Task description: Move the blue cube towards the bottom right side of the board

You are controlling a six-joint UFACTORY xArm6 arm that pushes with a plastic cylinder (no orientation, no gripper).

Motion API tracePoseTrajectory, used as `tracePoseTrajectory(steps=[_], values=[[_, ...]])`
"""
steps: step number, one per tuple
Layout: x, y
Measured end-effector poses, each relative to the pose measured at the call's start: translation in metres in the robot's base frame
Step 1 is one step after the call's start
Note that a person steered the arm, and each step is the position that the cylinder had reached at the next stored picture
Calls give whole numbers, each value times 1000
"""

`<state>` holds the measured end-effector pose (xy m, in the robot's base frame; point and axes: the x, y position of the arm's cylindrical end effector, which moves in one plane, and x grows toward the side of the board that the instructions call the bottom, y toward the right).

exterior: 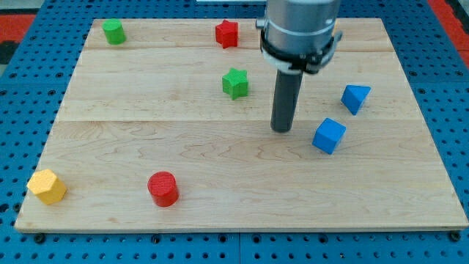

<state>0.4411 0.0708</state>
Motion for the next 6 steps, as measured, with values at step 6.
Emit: tracePoseTrajectory(steps=[6], values=[[100,151]])
